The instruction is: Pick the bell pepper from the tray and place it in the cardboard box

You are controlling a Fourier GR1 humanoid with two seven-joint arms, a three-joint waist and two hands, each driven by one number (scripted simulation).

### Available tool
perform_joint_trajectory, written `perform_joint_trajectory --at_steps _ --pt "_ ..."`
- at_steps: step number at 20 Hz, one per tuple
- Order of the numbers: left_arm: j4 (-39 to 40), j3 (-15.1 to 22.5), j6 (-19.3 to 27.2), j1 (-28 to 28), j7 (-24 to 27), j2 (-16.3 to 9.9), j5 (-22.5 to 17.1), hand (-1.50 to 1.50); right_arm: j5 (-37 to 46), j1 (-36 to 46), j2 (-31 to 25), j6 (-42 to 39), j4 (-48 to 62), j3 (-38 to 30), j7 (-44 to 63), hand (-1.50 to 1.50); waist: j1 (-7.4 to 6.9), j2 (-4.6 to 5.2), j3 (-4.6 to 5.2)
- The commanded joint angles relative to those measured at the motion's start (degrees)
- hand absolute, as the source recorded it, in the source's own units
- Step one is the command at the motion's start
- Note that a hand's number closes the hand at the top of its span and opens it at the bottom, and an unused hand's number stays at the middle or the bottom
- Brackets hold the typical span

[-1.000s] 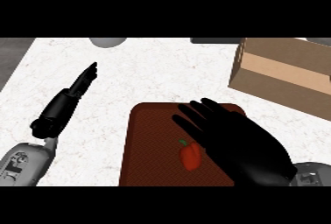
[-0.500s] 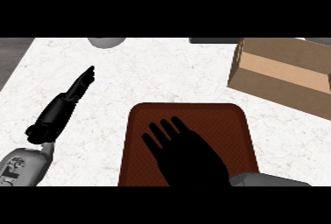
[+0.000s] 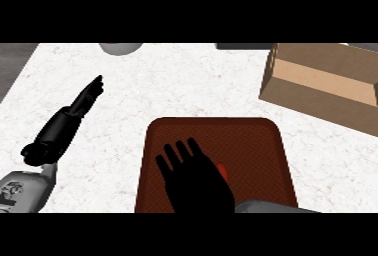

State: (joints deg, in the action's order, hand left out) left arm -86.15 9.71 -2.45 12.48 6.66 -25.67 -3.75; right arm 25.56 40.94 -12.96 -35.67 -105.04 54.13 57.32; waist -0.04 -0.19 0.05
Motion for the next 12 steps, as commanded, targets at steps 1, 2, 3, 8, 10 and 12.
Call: perform_joint_trajectory --at_steps 1,2,3,8,10,12 --pt "2.9 0.0 0.6 2.5 0.1 1.9 2.1 0.0 5.9 -1.6 0.4 -0.9 2.2 1.1 3.2 -1.5 0.34 0.18 -0.04" --pt "2.1 -2.0 -1.6 0.4 1.0 -0.1 0.2 0.0 5.5 -2.5 1.8 -2.8 2.0 1.2 5.5 -1.5 0.12 0.1 -0.03" --pt "-0.5 1.0 1.5 0.0 -1.0 3.2 2.9 0.0 7.1 -2.8 2.2 -1.9 3.2 0.6 3.6 -1.5 0.01 0.09 -0.05" --pt "-0.4 -1.2 -0.1 3.2 -3.7 3.5 1.9 0.0 11.6 -4.2 4.3 -3.6 5.6 1.3 1.7 -1.5 0.14 0.12 -0.05" --pt "-3.7 0.2 0.3 -0.8 -3.2 3.9 2.9 0.0 14.3 -4.6 1.9 -2.5 8.0 1.1 -0.7 -1.5 -0.18 0.1 -0.06" --pt "0.4 -2.3 -2.4 0.6 -1.3 2.6 1.5 0.0 14.8 -3.6 7.1 -3.5 13.4 0.2 -0.3 -1.5 -0.16 0.26 -0.03"
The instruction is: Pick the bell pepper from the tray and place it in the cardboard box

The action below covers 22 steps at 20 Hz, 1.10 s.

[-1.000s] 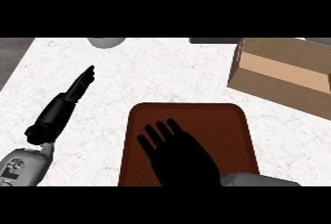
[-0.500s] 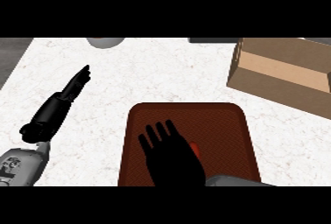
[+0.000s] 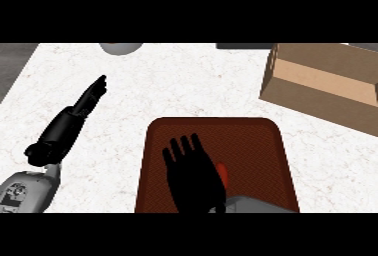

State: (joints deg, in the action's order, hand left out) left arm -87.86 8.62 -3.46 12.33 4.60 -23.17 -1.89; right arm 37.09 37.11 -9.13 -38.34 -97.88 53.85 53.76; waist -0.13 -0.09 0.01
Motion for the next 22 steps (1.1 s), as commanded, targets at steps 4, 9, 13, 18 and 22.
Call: perform_joint_trajectory --at_steps 4,9,13,18,22 --pt "0.9 -0.5 0.0 0.5 -0.1 2.9 2.3 0.0 8.0 -2.7 2.6 -0.9 5.0 -0.3 -0.1 -1.5 0.0 0.07 -0.01" --pt "-1.3 -2.8 -2.3 2.2 -3.3 3.1 2.4 0.0 11.5 -5.2 2.2 -0.6 7.4 -3.3 -8.6 -1.5 0.02 0.11 -0.02" --pt "-3.1 -4.4 -4.5 0.0 -4.2 2.7 2.3 0.0 15.4 -7.2 4.3 -0.9 8.4 -3.5 -9.8 -1.5 -0.09 0.06 -0.02" --pt "-2.6 -6.9 -7.7 -2.6 -0.6 1.3 1.3 0.0 19.2 -10.6 2.5 -2.2 6.7 -4.2 -8.4 -1.5 -0.04 -0.01 -0.01" --pt "-0.2 -5.6 -6.3 -0.5 1.0 5.1 4.7 0.0 22.8 -9.1 1.8 2.3 13.5 -7.2 -16.3 -1.5 -0.02 0.11 -0.01"
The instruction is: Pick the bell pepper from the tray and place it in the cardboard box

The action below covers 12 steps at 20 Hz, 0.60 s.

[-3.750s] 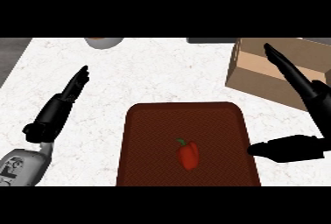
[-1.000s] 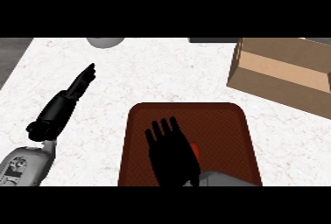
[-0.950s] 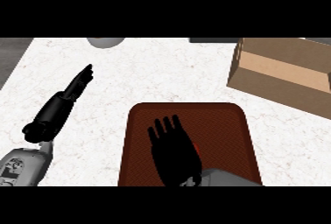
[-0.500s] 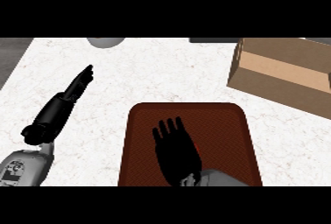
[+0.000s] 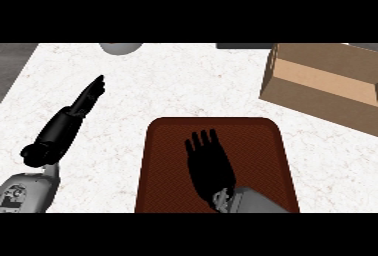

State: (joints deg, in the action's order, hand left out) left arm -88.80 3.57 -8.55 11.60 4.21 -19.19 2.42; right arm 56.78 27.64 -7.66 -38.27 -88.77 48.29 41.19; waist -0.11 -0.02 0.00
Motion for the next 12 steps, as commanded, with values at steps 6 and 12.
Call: perform_joint_trajectory --at_steps 6,12 --pt "0.7 -2.1 -1.4 1.8 -0.1 2.0 1.7 0.0 3.7 0.0 0.7 2.6 8.2 -5.2 -11.0 -1.5 -0.07 0.07 0.0" --pt "6.9 -3.4 -2.3 1.3 5.1 2.2 2.8 0.0 9.3 -0.9 -1.7 11.3 7.2 -0.7 -18.6 1.5 0.1 0.12 0.01"
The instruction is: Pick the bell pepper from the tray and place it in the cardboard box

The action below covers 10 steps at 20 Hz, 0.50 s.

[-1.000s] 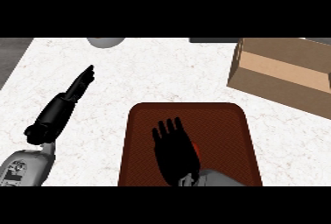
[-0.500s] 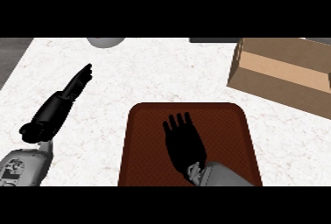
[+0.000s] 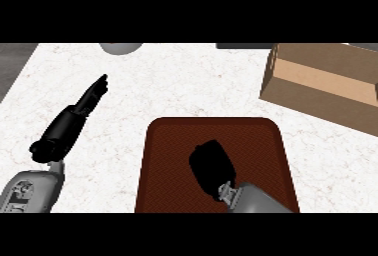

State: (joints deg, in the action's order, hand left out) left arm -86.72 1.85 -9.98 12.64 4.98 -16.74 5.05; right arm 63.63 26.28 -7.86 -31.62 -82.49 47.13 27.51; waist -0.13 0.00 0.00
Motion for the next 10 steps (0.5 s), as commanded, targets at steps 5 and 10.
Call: perform_joint_trajectory --at_steps 5,10 --pt "-3.0 -0.1 -1.6 -1.0 -2.5 0.8 0.6 0.0 5.9 -0.4 -1.9 6.5 -2.3 0.2 -8.2 1.5 0.0 -0.08 -0.01" --pt "-2.6 -1.8 -2.0 -0.9 -1.2 0.0 -0.1 0.0 3.0 -2.2 -4.7 14.9 -4.2 -1.7 -17.3 1.5 0.17 -0.09 -0.04"
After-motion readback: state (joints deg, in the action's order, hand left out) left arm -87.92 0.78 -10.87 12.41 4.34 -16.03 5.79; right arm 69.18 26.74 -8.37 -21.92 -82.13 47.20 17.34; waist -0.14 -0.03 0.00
